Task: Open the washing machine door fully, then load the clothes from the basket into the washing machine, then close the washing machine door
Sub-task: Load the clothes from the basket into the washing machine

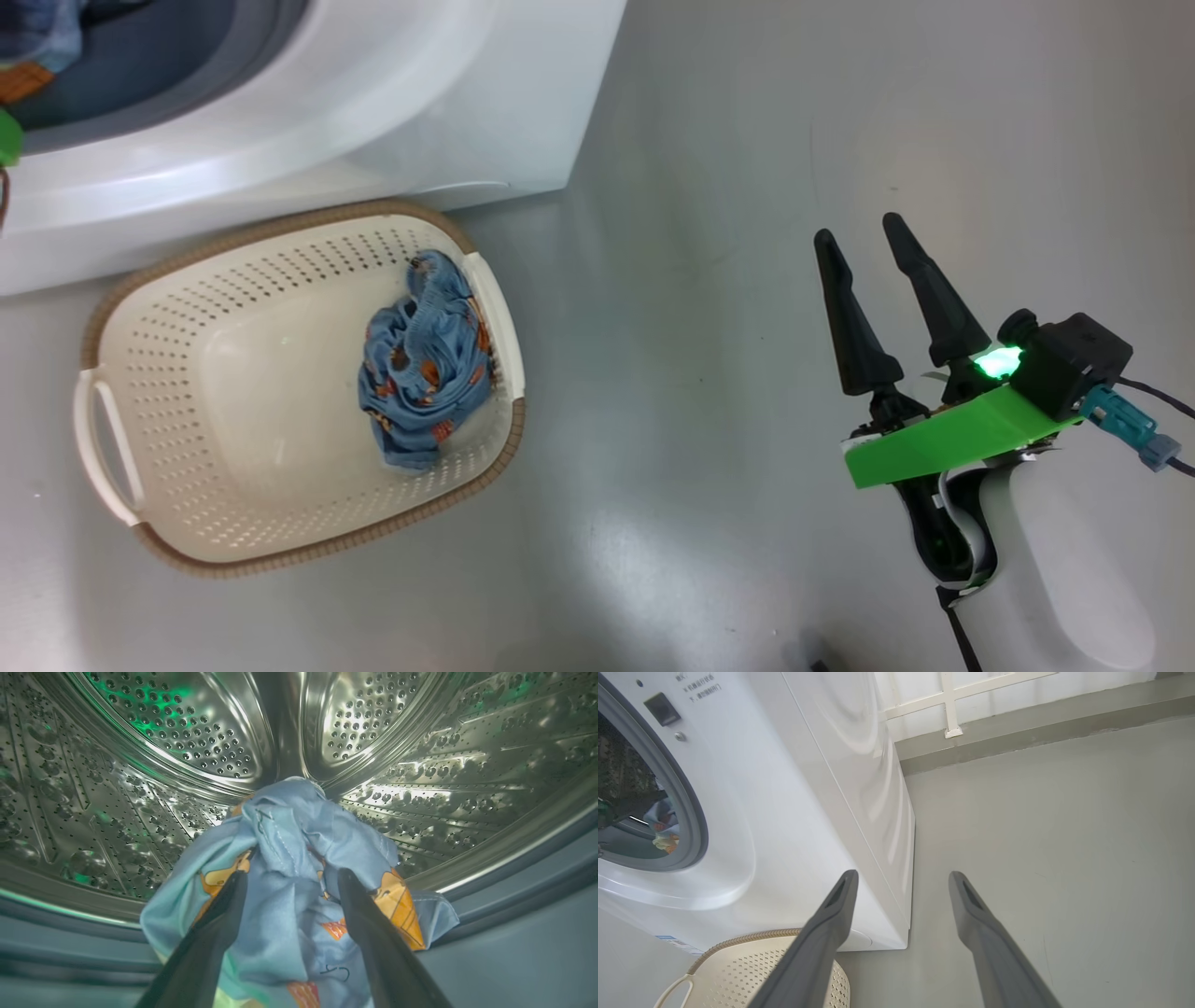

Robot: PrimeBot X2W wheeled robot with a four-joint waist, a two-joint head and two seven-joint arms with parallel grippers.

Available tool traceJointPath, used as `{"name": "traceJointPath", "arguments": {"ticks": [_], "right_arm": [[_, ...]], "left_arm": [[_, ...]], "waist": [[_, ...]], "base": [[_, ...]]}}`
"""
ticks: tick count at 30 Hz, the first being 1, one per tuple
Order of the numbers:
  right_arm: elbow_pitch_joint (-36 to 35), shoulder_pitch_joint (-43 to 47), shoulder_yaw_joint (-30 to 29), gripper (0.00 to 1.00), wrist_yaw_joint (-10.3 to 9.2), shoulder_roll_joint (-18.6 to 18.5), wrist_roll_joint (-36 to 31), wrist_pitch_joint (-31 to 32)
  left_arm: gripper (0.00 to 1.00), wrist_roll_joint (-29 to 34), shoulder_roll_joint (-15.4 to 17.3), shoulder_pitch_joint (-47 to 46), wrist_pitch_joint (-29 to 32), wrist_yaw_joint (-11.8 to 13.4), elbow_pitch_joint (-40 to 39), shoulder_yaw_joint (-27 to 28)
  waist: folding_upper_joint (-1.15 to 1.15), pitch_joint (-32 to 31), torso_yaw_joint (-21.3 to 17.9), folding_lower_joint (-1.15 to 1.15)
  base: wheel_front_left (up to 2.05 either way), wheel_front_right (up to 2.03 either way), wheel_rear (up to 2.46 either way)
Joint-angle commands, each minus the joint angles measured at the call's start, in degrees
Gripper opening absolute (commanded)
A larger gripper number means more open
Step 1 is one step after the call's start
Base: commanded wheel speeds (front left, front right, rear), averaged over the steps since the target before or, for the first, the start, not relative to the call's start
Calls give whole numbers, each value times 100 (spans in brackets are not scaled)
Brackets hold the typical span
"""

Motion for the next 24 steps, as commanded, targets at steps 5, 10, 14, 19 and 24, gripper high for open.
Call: {"name": "traceJointPath", "arguments": {"ticks": [5, 10, 14, 19, 24], "right_arm": [[-105, 179, 27, 100, 9, -49, 48, -69], [-96, 262, -30, 100, 9, -114, 42, -69], [-70, 361, -53, 100, 9, -185, 50, -69], [-13, 508, -68, 100, 9, -294, 78, -69], [41, 701, -90, 100, 9, -403, 117, -69]], "left_arm": [[100, -236, 199, 217, -121, -8, -320, 313], [100, 148, 131, 902, -125, -8, -1028, 1060], [100, 645, -71, 1624, -126, -8, -1563, 1753], [100, 1234, -398, 2496, -126, -8, -2154, 2489], [100, 1694, -679, 3232, -126, -8, -2642, 3006]], "waist": [[0, -181, 159, 0], [0, -373, 272, 0], [0, -569, 350, 0], [0, -865, 439, 0], [0, -1182, 534, 0]], "base": [[0, 0, 0], [0, 0, 0], [0, 0, 0], [0, 0, 0], [0, 0, 0]]}}
